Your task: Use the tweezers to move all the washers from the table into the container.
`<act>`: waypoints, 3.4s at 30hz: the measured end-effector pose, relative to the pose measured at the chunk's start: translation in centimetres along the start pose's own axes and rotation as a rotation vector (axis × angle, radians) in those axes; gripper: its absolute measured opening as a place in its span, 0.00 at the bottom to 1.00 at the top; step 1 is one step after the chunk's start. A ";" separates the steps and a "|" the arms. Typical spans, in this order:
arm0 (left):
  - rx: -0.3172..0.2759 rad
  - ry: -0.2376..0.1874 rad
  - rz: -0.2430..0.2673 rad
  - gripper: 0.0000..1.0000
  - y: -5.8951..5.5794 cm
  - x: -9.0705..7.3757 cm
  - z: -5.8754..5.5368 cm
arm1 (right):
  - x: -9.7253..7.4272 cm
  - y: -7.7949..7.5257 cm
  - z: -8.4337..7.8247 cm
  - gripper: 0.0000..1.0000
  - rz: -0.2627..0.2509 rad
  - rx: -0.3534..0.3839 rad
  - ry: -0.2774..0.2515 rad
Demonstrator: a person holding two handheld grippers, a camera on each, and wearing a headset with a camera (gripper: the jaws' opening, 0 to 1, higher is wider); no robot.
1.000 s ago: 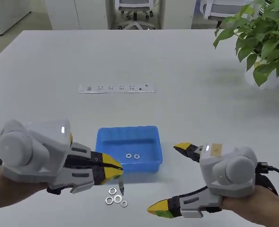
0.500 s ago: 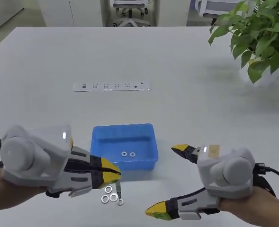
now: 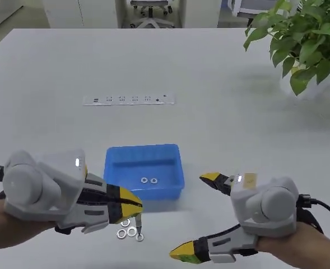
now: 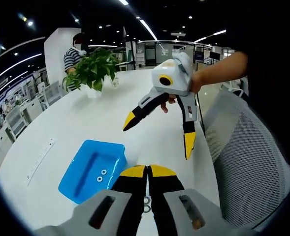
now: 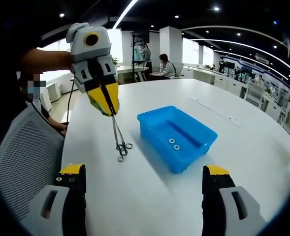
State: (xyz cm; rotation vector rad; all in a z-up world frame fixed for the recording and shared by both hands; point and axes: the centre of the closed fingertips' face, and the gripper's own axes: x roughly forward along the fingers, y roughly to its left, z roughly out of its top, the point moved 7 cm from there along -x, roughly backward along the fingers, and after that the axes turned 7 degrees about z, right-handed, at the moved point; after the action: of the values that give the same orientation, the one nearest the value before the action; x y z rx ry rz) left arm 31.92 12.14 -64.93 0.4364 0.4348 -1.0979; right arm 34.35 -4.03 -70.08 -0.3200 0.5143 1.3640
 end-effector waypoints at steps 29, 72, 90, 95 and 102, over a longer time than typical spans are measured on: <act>0.021 0.012 -0.029 0.04 -0.2 0.1 0.3 | 0.3 0.2 -0.2 0.99 0.011 -0.003 0.016; 0.024 0.026 -0.064 0.04 -0.3 0.3 0.3 | 6.4 2.1 1.7 0.31 0.283 -0.295 0.080; 0.014 0.030 -0.073 0.04 -0.2 0.3 0.0 | 8.4 2.3 1.9 0.11 0.327 -0.338 0.104; 0.006 0.029 -0.077 0.05 -0.4 0.4 0.0 | 8.4 2.4 1.9 0.10 0.335 -0.340 0.115; 0.008 0.038 -0.075 0.05 -0.4 0.3 0.0 | 8.5 2.4 2.0 0.10 0.332 -0.338 0.120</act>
State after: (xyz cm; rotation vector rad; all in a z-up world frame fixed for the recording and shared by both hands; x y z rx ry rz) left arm 31.67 11.75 -65.09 0.4519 0.4837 -1.1653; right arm 33.34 4.56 -72.64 -0.6163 0.4472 1.7662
